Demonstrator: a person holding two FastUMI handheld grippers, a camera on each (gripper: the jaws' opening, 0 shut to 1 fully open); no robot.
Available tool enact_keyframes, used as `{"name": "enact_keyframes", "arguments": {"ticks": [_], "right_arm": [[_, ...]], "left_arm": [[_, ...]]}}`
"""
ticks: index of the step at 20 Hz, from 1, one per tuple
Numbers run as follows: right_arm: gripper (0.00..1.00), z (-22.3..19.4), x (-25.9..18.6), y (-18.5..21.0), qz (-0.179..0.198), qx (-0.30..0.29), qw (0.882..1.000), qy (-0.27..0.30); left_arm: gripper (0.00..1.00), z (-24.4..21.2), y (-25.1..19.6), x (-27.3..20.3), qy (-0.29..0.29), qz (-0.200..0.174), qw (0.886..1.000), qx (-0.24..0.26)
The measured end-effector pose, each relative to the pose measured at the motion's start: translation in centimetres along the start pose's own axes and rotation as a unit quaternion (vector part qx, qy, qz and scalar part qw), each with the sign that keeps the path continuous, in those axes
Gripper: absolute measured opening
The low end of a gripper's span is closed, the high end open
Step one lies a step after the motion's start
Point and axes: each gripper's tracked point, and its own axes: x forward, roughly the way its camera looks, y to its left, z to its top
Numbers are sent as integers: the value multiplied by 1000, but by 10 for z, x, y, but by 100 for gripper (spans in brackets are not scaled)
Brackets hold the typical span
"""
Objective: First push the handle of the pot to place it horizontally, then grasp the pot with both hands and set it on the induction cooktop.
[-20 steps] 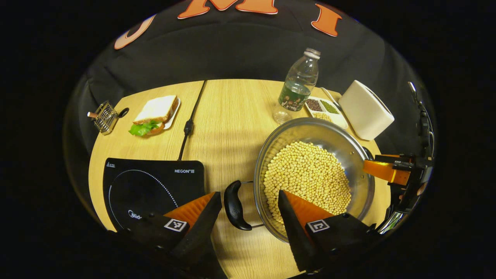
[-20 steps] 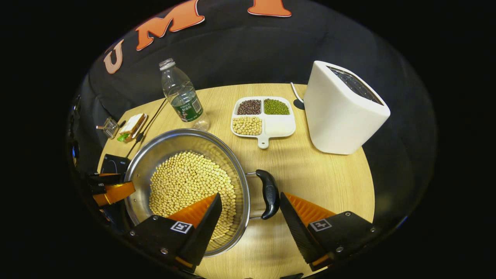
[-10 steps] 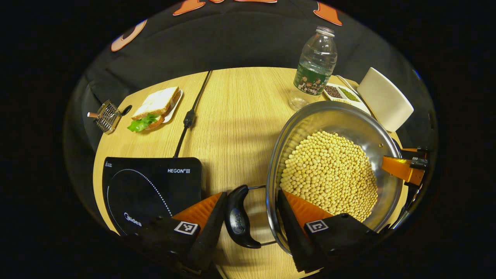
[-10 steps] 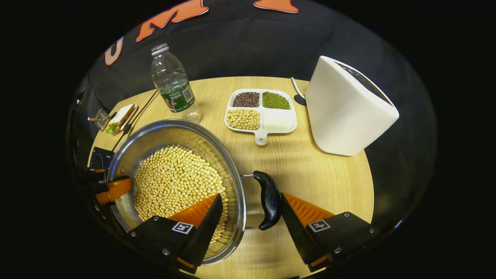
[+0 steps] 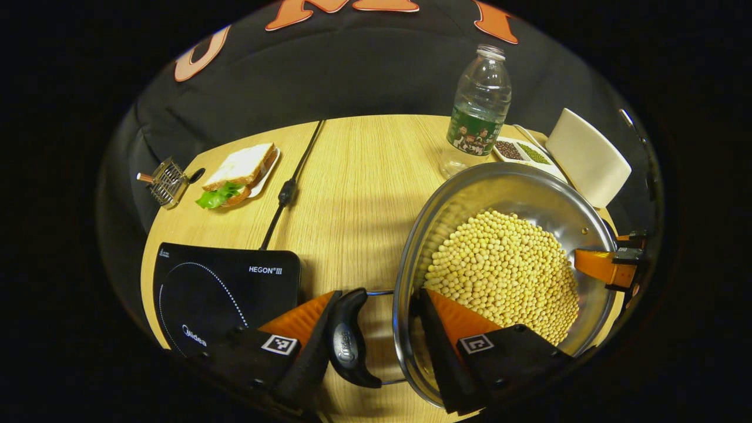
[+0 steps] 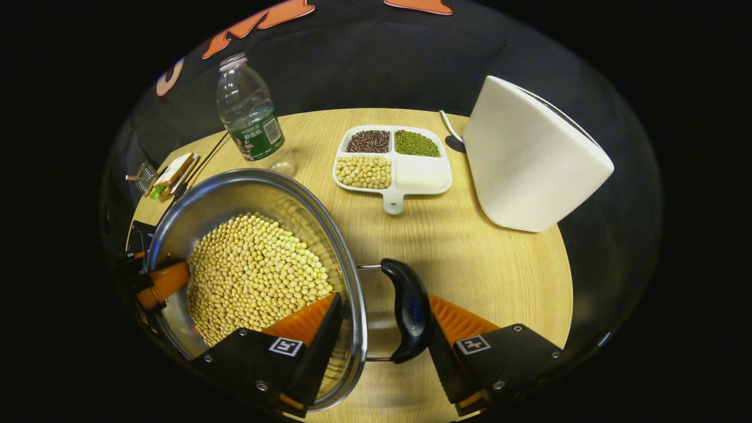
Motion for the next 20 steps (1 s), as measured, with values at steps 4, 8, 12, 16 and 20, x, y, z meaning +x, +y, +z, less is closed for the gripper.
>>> {"name": "enact_keyframes", "arguments": {"ticks": [4,8,12,16,20], "right_arm": [[76,-2,-3,2,-2,6,1000,2],[65,-5,-8,2,5,24,1000,1],[63,-2,-18,6,-13,2,1000,-15],[62,0,-40,4,-22,-5,999,-29],[62,1,-60,2,-21,4,999,-38]], "left_arm": [[83,9,2,3,-22,2,1000,3],[80,12,2,3,-30,2,1000,8],[80,11,1,4,-27,-4,1000,4],[80,16,3,-12,-42,-8,999,5],[80,25,9,-41,-63,-3,998,22]]}}
